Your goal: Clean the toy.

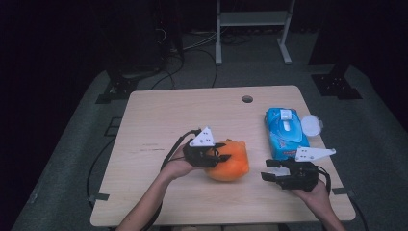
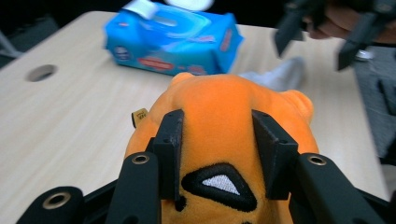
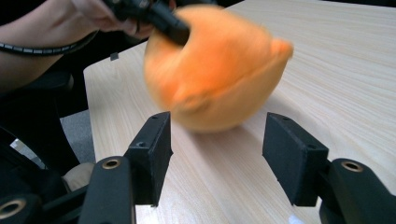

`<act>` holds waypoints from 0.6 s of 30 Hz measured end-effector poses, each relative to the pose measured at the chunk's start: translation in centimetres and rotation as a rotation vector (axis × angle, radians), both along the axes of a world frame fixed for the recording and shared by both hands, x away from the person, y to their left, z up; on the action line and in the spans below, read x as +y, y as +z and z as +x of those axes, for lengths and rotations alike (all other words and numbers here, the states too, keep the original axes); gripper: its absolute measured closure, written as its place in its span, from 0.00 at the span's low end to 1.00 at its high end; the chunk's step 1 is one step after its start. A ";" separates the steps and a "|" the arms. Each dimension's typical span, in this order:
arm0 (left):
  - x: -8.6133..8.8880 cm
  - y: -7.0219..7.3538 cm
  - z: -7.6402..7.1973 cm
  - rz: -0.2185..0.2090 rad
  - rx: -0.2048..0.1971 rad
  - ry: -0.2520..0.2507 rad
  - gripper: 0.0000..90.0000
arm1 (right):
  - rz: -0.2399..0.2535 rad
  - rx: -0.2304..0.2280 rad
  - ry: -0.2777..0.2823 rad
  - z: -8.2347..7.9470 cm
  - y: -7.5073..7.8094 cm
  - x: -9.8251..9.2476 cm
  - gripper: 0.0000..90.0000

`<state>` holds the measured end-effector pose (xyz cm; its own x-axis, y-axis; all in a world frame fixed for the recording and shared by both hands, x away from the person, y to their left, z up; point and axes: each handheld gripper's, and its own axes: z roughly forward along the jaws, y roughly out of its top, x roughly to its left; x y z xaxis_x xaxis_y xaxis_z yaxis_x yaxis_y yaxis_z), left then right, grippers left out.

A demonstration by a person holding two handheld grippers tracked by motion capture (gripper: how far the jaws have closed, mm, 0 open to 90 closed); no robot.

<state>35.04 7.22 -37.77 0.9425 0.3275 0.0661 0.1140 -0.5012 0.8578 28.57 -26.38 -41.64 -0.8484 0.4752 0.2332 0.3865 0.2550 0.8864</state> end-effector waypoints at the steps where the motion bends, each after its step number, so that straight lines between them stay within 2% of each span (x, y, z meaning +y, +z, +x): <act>1: 0.2 0.1 0.3 -0.002 -0.006 0.008 0.65 | -0.004 0.001 -0.001 0.0 0.0 0.0 0.45; 4: 0.9 0.2 0.9 -0.012 -0.012 0.030 0.65 | -0.012 0.003 -0.006 0.2 -0.1 0.1 0.45; 7: 1.4 -0.1 1.7 0.003 -0.021 0.067 0.65 | -0.011 0.005 -0.014 0.4 -0.1 0.1 0.44; 11: 2.2 -0.9 2.5 -0.002 -0.004 0.102 0.65 | -0.018 0.004 -0.014 0.4 -0.2 0.1 0.43; 16: 2.8 -2.8 3.4 0.043 0.022 0.134 0.65 | -0.029 0.010 -0.022 0.6 -0.5 0.1 0.42; 17: 2.9 -3.3 3.5 0.040 0.034 0.141 0.64 | -0.032 0.015 -0.022 0.6 -0.5 0.0 0.41; 18: 3.0 -3.6 3.5 0.013 0.047 0.141 0.64 | -0.036 0.014 -0.023 0.6 -0.6 0.0 0.41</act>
<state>38.53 10.25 -41.35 0.8894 0.4562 0.0283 0.2235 -0.4881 0.8437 29.22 -26.35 -42.28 -0.8340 0.5026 0.2275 0.4052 0.2780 0.8709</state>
